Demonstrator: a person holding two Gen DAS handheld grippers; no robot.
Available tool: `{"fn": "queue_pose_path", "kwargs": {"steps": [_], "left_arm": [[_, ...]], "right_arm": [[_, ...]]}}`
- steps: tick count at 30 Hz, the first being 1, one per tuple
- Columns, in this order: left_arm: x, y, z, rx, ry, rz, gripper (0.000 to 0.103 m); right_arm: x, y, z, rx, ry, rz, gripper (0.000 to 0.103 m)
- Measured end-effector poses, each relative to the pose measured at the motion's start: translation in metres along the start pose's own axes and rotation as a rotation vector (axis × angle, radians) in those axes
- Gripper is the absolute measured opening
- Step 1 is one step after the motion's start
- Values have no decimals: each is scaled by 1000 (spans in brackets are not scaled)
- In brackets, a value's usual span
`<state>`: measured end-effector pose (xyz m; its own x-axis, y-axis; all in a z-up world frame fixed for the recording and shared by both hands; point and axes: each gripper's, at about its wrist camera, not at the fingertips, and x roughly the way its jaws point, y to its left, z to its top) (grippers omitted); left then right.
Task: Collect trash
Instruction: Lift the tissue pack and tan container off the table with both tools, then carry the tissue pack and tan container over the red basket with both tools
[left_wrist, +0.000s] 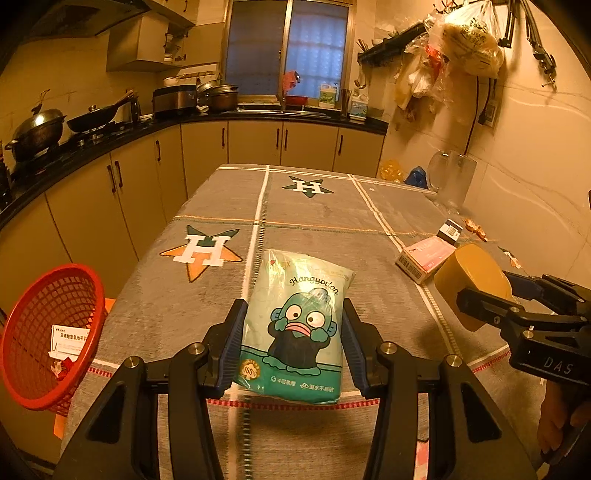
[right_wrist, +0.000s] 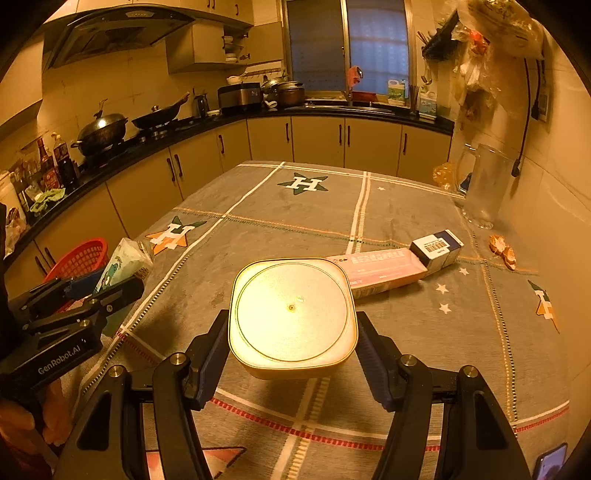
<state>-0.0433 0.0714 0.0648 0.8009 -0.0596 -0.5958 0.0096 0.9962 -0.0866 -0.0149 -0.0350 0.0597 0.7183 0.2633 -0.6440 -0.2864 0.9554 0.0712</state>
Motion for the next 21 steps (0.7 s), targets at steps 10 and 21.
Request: {"fn": "queue_pose_path", "kwargs": {"steps": [10,21], "left_arm": [[-6,24,-4,-35,-6,24,47],[-26,74,-1,-118,-49,91,47]], "right_arm": [[8,22,4,-45,17,2,69],[18,63,21,-110,37,87,69]]}}
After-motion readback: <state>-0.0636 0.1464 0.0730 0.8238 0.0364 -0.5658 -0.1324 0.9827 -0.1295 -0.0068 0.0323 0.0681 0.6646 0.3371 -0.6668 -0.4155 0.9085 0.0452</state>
